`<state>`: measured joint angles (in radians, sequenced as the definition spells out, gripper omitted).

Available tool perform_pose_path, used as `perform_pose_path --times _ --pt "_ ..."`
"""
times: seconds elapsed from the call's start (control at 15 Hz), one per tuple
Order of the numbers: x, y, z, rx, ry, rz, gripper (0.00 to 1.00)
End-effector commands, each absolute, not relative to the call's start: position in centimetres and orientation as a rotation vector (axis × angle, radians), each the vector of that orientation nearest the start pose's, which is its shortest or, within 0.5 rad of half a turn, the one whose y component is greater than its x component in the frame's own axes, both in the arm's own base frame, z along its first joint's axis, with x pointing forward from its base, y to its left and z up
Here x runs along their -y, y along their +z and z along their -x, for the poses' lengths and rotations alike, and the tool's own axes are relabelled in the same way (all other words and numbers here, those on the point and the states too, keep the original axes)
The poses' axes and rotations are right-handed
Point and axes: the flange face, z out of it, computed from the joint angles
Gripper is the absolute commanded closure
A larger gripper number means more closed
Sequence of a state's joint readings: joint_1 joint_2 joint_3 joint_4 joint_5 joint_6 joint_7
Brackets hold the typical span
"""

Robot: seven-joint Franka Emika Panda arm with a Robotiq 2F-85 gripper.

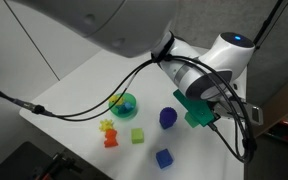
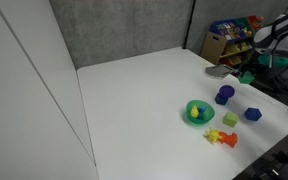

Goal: Put the dark green bowl on the dark blue block then place the ball on top of them

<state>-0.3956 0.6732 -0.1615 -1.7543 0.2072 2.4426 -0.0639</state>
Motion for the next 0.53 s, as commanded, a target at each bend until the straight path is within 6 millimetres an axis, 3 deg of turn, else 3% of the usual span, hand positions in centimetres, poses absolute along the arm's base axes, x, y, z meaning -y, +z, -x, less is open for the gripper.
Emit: perform_pose_path --times 0.0,0.47 --pt "35.9 18.0 -59.0 -0.986 -0.03 2.935 0.72" --pt "34.6 14.8 -62.1 -0.952 -0.033 2.937 0.72"
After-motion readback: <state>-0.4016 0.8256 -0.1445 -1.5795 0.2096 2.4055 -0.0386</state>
